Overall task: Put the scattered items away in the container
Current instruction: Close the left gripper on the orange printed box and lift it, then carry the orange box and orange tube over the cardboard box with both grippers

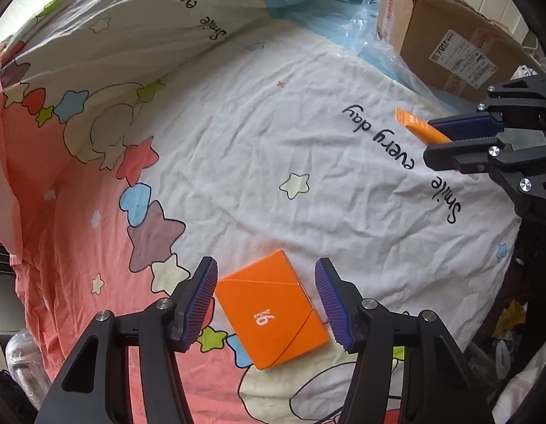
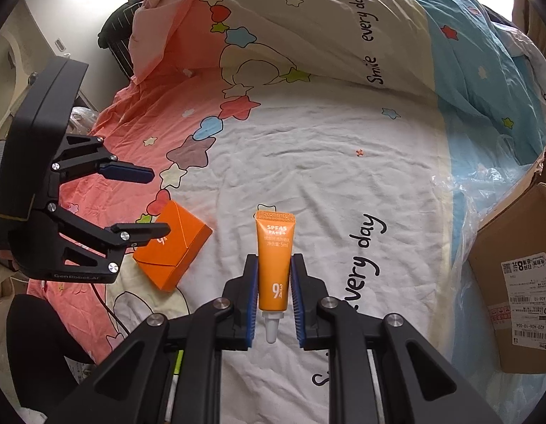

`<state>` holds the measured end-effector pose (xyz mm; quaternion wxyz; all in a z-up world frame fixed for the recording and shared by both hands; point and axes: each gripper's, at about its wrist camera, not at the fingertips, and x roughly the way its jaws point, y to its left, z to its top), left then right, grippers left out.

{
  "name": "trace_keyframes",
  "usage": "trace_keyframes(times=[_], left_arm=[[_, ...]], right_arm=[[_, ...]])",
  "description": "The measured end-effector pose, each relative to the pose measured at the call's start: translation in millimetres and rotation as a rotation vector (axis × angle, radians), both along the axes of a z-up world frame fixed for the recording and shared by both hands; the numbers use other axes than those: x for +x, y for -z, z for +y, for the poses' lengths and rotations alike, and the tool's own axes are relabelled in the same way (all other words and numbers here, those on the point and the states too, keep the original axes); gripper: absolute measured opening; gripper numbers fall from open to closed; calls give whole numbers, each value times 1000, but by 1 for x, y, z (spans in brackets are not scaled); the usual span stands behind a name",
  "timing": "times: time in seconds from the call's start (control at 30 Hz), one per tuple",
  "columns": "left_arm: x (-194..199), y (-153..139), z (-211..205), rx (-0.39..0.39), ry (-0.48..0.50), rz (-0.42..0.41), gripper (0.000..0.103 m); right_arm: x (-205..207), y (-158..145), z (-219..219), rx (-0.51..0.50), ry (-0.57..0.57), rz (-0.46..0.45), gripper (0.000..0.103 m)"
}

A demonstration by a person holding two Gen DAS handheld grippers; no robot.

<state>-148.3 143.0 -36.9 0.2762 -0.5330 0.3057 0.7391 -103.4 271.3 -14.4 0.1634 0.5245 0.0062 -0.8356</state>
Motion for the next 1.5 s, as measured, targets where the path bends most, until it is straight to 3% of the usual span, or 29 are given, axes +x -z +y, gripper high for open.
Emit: trace_keyframes(times=[0.1, 0.17, 0.4, 0.5, 0.57, 0.6, 0.8, 0.93, 1.0, 1.03, 1.07, 1.5], left_arm=[[3, 9, 0, -53, 12, 3, 67], [5, 19, -3, -86, 1, 12, 81], [4, 55, -25, -102, -84, -18, 90], [-2, 72, -36, -86, -147, -57, 90], [-7, 78, -44, -33, -198, -80, 101], [-9, 79, -48, -11, -223, -85, 101], [-12, 92, -65, 138, -352, -185, 101], [-3, 105, -55, 151, -346, -224, 101], [2, 106, -49, 138, -322, -202, 99], [3, 104, -48, 141, -319, -194, 87], [3, 101, -47, 146, -318, -186, 82], [23, 56, -35, 160, -248, -164, 81]], right_arm=[[3, 3, -2, 2, -11, -5, 16], [4, 8, -5, 9, -19, -13, 16], [-3, 30, -20, 14, -48, -53, 16], [-6, 38, -26, 18, -62, -67, 16], [-9, 43, -29, 24, -69, -75, 16], [-10, 45, -31, 24, -72, -80, 16], [-17, 50, -38, 26, -86, -87, 16], [-19, 51, -42, 26, -95, -87, 16], [-18, 51, -42, 26, -96, -87, 16], [-18, 51, -41, 24, -96, -87, 16], [-18, 51, -40, 24, -92, -88, 16], [-10, 23, -22, 6, -59, -40, 16]])
